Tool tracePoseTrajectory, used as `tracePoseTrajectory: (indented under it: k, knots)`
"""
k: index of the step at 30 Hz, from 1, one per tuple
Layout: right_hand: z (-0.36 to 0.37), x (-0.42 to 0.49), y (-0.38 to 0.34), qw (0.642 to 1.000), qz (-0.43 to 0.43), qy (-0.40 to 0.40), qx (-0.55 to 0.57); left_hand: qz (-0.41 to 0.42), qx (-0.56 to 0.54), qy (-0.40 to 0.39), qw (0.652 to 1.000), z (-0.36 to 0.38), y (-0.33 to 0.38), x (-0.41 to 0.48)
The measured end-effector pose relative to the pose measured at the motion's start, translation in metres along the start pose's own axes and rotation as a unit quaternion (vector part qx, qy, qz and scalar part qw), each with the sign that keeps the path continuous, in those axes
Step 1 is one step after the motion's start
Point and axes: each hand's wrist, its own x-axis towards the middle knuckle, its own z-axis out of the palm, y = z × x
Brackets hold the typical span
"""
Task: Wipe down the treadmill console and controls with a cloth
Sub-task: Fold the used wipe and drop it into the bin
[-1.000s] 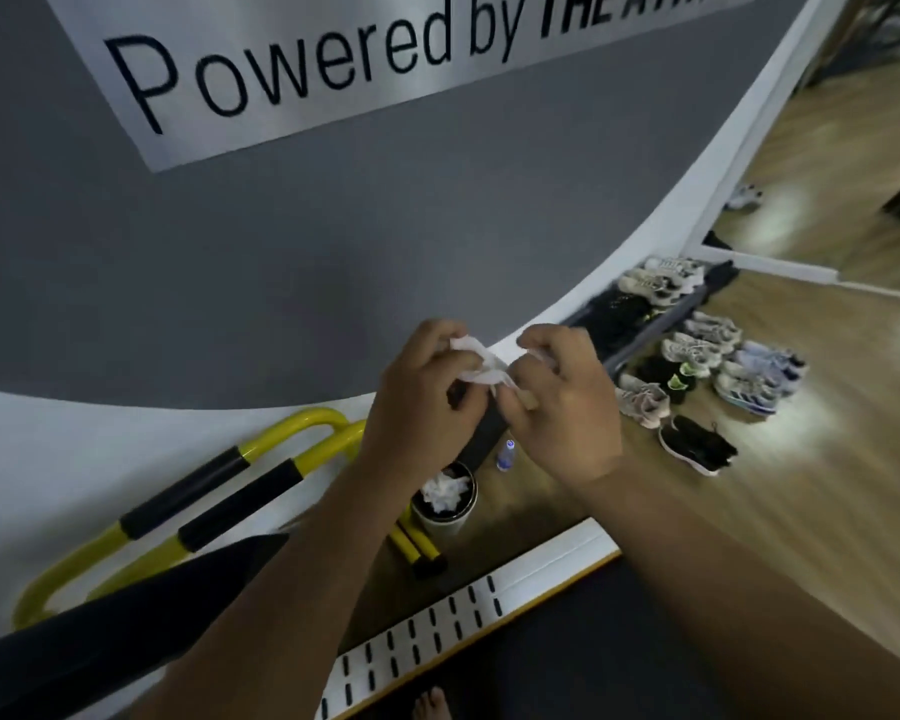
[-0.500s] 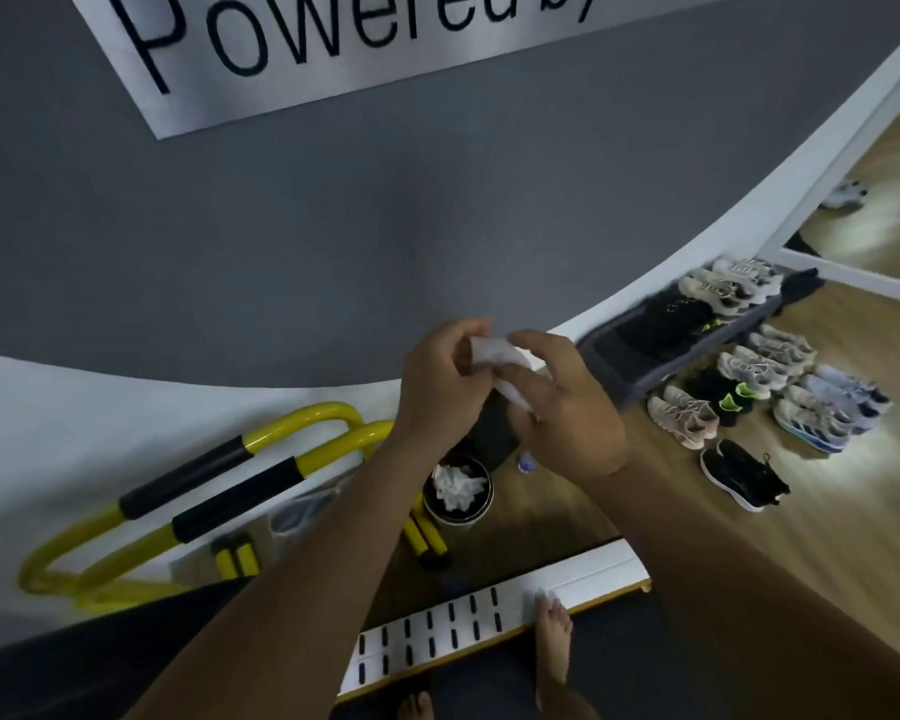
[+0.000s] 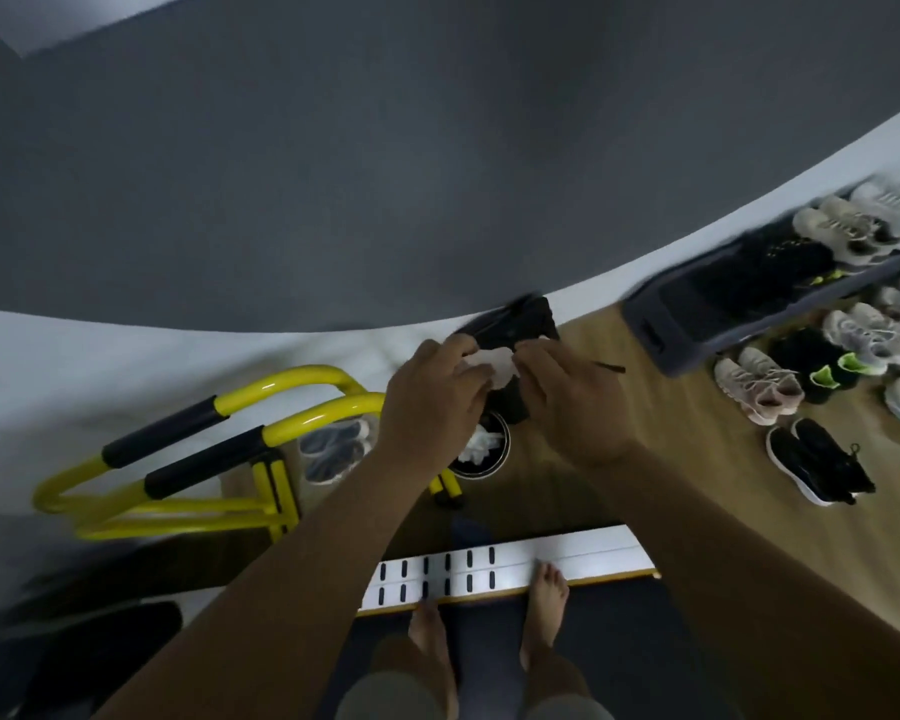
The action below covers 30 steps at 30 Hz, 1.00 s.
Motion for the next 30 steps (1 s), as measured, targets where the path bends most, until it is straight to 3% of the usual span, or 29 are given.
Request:
tracePoseTrajectory:
  k: [5, 11, 16, 20, 26, 30]
  knots:
    - [0.056, -0.019, 0.022, 0.998, -0.014, -0.047, 0.043, -0.014, 0.087, 0.013, 0.996, 0.051, -0.031, -0.008]
    - [0.148, -0.046, 0.051, 0.987, 0.06, -0.144, 0.047, -0.037, -0.03, -0.056, 0.997, 0.147, -0.083, -0.031]
    - [0.239, -0.079, 0.08, 0.967, 0.115, -0.222, 0.047, -0.111, -0.089, -0.114, 0.983, 0.233, -0.129, -0.056]
    - [0.307, -0.115, 0.099, 0.953, 0.122, -0.275, 0.045, -0.155, -0.107, -0.174, 0.967, 0.298, -0.157, -0.082]
    - [0.397, -0.154, 0.126, 0.942, 0.124, -0.312, 0.023, -0.214, -0.138, -0.204, 0.945, 0.4, -0.195, -0.121]
    - [0.462, -0.177, 0.153, 0.932, 0.137, -0.335, -0.005, -0.268, -0.192, -0.25, 0.911, 0.466, -0.221, -0.136]
